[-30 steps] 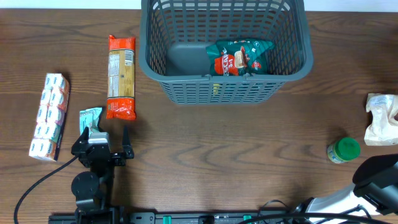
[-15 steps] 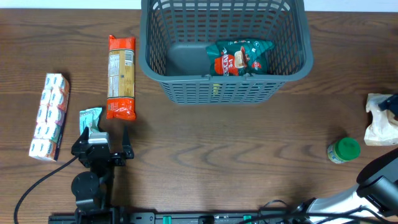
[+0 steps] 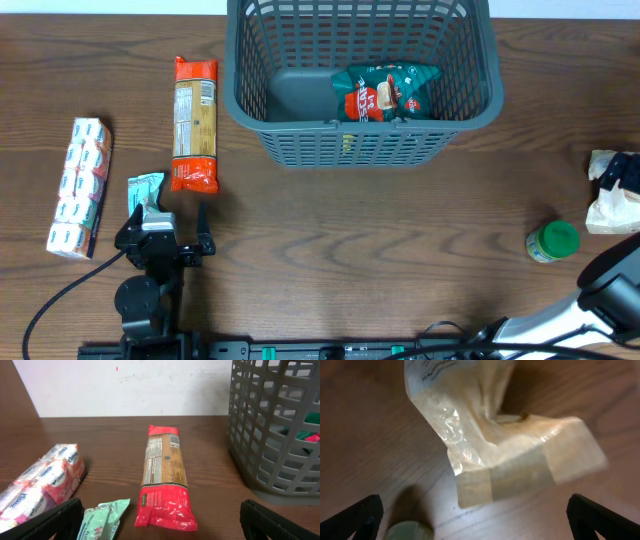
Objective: Pack container
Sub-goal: 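Release the pouch and withdraw the right gripper toward the clear bag, then grasp the clear-and-beige plastic bag with the right gripper and lift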
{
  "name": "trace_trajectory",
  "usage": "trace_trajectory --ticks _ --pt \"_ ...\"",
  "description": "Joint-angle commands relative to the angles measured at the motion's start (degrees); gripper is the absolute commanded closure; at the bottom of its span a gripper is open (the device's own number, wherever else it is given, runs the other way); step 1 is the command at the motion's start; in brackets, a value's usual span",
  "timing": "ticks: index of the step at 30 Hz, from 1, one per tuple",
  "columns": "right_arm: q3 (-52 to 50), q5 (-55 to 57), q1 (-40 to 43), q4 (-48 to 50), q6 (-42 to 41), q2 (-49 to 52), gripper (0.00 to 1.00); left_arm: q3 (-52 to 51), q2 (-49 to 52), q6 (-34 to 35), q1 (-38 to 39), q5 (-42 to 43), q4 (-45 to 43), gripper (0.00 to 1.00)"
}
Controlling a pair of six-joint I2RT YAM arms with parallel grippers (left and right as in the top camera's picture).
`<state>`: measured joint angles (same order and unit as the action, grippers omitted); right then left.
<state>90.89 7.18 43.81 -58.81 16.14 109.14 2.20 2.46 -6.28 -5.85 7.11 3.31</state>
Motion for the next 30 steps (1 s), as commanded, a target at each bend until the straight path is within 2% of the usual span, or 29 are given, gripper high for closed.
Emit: trace_trajectory --ticks 1,8,15,30 --pt "-0.2 0.31 -0.39 1.38 6.23 4.72 0.01 -1.55 -0.31 -0.76 -0.2 0.15 0.83 0.01" --pt "-0.2 2.08 -0.66 7.06 6.29 11.56 0.01 -1.55 -0.31 -0.76 -0.2 0.15 0.83 0.01" --pt "-0.28 1.55 -2.56 13.68 6.19 13.09 0.01 -1.55 -0.31 -0.76 -0.2 0.15 0.85 0.02" --pt "-2.4 -2.36 -4.94 15.04 6.19 15.69 0.01 -1.55 -0.31 -0.76 -0.2 0.15 0.85 0.01"
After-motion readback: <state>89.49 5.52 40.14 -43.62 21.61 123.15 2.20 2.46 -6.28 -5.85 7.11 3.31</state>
